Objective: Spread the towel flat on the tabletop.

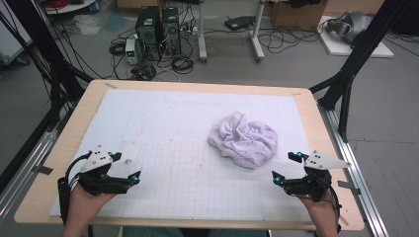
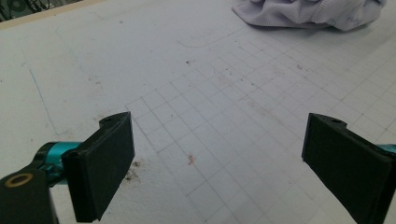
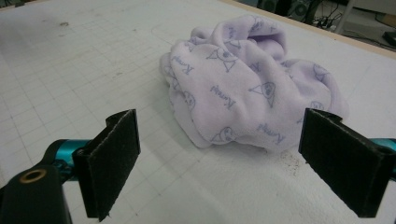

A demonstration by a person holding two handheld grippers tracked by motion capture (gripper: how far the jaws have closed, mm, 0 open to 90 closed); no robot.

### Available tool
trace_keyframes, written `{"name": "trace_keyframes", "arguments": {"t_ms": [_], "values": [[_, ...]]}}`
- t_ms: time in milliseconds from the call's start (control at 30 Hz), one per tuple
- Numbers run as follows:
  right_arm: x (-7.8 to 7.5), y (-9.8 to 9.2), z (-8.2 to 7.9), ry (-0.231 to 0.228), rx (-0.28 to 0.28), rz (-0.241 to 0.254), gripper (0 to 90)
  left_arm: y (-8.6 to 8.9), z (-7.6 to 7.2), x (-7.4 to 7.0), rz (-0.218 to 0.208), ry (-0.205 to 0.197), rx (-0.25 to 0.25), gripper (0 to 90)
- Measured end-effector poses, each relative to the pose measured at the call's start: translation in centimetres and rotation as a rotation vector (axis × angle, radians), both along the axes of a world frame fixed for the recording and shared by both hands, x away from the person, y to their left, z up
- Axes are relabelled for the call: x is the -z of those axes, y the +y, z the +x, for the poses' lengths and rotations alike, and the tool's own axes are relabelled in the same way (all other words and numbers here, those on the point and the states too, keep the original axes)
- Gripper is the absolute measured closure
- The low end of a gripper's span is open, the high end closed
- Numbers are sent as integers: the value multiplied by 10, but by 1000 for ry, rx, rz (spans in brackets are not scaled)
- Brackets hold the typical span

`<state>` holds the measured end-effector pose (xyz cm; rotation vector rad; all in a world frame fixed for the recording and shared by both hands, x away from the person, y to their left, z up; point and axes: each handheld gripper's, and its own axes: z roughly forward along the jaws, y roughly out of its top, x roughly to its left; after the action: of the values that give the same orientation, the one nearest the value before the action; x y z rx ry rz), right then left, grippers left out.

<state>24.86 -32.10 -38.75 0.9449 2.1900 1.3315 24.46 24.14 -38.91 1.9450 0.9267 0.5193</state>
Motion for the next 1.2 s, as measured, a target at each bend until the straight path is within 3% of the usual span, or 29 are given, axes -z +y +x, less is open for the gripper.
{"name": "trace_keyframes", "arguments": {"t_ms": [767, 1033, 1200], "values": [[0, -1, 2, 11, -3, 9, 117, -2, 1, -5, 11, -10, 18, 100], [-9, 10, 17, 11, -30, 0, 117, -1, 1, -6, 6, -15, 16, 101], [-22, 24, 39, 9, -52, -15, 117, -1, 2, -6, 5, -17, 21, 101]]}}
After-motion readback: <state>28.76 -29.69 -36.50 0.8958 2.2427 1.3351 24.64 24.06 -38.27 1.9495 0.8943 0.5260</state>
